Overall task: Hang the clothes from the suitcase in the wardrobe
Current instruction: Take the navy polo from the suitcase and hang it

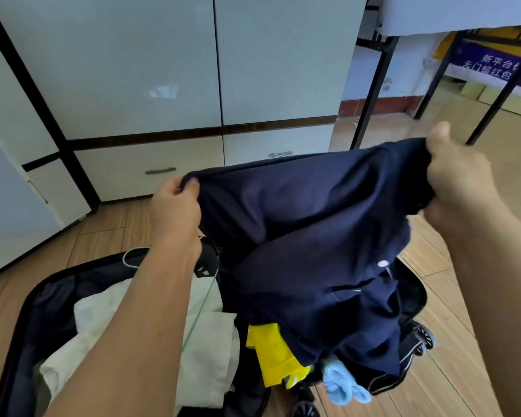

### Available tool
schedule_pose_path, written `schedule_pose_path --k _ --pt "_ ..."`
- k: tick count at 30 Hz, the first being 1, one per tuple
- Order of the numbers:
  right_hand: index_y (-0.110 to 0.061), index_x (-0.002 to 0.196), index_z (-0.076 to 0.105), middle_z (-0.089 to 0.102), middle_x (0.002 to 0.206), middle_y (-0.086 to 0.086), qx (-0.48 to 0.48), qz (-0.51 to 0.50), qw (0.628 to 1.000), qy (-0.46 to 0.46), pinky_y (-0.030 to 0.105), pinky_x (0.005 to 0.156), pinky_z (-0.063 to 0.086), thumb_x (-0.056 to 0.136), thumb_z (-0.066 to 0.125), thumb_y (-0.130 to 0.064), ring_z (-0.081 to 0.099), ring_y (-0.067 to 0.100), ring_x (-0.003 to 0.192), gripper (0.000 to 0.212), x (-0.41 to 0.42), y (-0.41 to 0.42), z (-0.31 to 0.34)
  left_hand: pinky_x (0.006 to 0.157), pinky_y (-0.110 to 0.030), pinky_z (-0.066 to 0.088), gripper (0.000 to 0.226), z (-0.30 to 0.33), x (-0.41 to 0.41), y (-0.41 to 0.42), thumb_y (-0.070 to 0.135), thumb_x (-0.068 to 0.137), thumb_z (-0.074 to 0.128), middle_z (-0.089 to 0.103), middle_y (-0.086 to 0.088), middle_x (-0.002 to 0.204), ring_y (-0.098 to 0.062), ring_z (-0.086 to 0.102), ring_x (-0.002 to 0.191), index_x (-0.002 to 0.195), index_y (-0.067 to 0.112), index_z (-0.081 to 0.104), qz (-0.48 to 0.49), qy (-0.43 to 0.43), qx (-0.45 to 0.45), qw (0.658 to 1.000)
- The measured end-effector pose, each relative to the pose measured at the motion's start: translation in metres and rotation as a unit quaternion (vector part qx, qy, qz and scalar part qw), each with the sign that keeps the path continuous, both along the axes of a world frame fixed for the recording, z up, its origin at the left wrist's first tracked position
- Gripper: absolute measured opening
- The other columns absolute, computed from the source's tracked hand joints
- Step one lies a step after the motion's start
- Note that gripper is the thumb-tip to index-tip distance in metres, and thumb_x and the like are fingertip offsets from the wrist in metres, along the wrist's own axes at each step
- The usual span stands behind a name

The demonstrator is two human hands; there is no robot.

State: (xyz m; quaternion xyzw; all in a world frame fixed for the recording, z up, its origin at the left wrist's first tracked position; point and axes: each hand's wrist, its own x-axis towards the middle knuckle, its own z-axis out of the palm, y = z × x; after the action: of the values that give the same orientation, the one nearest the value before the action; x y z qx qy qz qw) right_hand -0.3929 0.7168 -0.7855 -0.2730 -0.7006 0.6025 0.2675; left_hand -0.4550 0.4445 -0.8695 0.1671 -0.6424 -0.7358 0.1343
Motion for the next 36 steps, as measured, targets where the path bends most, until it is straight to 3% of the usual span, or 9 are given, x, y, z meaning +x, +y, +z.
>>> schedule_pose_path --k 3,6,9,12,16,21,26,33,36 --pt "-0.01 0.112 0.063 0.07 0.106 0.009 -0.293 0.146 0.944 -0.029 0.032 0.053 0.056 0.096 0.045 -0.05 0.07 0.024 0.088 0.047 -0.001 -0.01 -0.011 0.079 -0.039 0.052 0.008 -0.01 0.002 -0.005 0.022 0.094 0.054 0.065 -0.004 0.104 -0.023 0.061 0.092 0.099 0.022 0.061 0.063 -0.037 -0.089 0.993" --pt "-0.008 0.116 0.063 0.071 0.108 0.015 -0.355 0.197 0.913 -0.05 0.04 0.05 0.057 0.098 0.039 -0.052 0.071 0.029 0.087 0.054 -0.001 -0.019 -0.021 0.079 -0.031 0.044 0.022 -0.007 0.016 0.01 0.026 0.088 0.064 0.054 -0.004 0.114 -0.022 0.055 0.099 0.108 0.017 0.056 0.117 -0.027 -0.265 0.957" --pt "-0.003 0.119 0.061 0.068 0.111 0.022 -0.402 0.273 0.874 -0.033 0.051 0.066 0.058 0.09 0.041 -0.063 0.069 0.036 0.095 0.07 0.004 -0.026 -0.024 0.068 -0.026 0.037 0.022 0.007 0.042 0.039 0.025 0.083 0.069 0.049 -0.002 0.097 -0.019 0.05 0.083 0.095 0.013 0.056 0.133 0.167 -0.385 0.898" --pt "0.0 0.107 0.069 0.068 0.11 0.023 -0.377 0.361 0.851 -0.053 0.051 0.08 0.056 0.075 0.058 -0.053 0.069 0.033 0.099 0.063 0.009 -0.033 -0.026 0.062 -0.021 0.034 0.014 0.008 0.054 0.063 0.026 0.083 0.069 0.046 0.008 0.083 -0.013 0.049 0.074 0.09 0.017 0.06 -0.026 0.264 -0.476 0.838" --pt "-0.004 0.081 0.073 0.072 0.082 0.016 -0.298 0.394 0.859 -0.135 0.042 0.069 0.059 0.065 0.068 -0.017 0.07 0.027 0.072 0.022 0.014 -0.037 -0.02 0.107 -0.043 0.035 0.086 -0.019 0.053 0.068 0.036 0.079 0.072 0.032 -0.004 0.144 -0.027 0.032 0.132 0.149 0.029 0.021 -0.268 0.079 -0.556 0.783" --pt "-0.002 0.077 0.075 0.072 0.087 0.013 -0.372 0.362 0.853 0.049 0.04 0.066 0.059 0.069 0.054 -0.012 0.071 0.027 0.08 0.025 0.011 -0.012 -0.011 0.112 -0.066 0.005 0.128 -0.04 0.046 0.048 0.038 0.074 0.078 -0.028 0.002 0.156 -0.033 -0.018 0.146 0.142 0.043 -0.031 -0.283 -0.1 -0.604 0.738" --pt "-0.001 0.09 0.076 0.071 0.106 0.014 -0.41 0.32 0.847 0.112 0.043 0.073 0.059 0.091 0.048 -0.023 0.07 0.027 0.096 0.036 0.01 -0.008 -0.023 0.097 -0.046 0.044 0.124 -0.038 0.045 0.044 0.024 0.079 0.075 -0.022 -0.008 0.158 -0.039 0.032 0.137 0.144 0.04 -0.028 -0.299 -0.075 -0.553 0.774" --pt "-0.006 0.1 0.069 0.075 0.09 0.014 -0.227 0.295 0.914 -0.164 0.043 0.072 0.06 0.062 0.083 -0.031 0.072 0.03 0.081 0.047 0.014 -0.018 -0.06 0.115 -0.047 0.025 0.108 -0.037 0.065 0.084 0.05 0.077 0.072 -0.005 -0.001 0.161 -0.031 0.017 0.142 0.154 0.023 0.001 -0.425 0.053 -0.53 0.732" --pt "-0.006 0.104 0.069 0.074 0.092 0.017 -0.054 0.354 0.854 -0.377 0.051 0.082 0.056 0.044 0.094 -0.018 0.071 0.036 0.085 0.065 0.026 -0.021 -0.077 0.12 -0.044 0.018 0.127 -0.042 0.067 0.085 0.053 0.066 0.08 -0.009 0.001 0.161 -0.026 0.005 0.147 0.154 0.023 -0.006 -0.425 0.002 -0.491 0.76"
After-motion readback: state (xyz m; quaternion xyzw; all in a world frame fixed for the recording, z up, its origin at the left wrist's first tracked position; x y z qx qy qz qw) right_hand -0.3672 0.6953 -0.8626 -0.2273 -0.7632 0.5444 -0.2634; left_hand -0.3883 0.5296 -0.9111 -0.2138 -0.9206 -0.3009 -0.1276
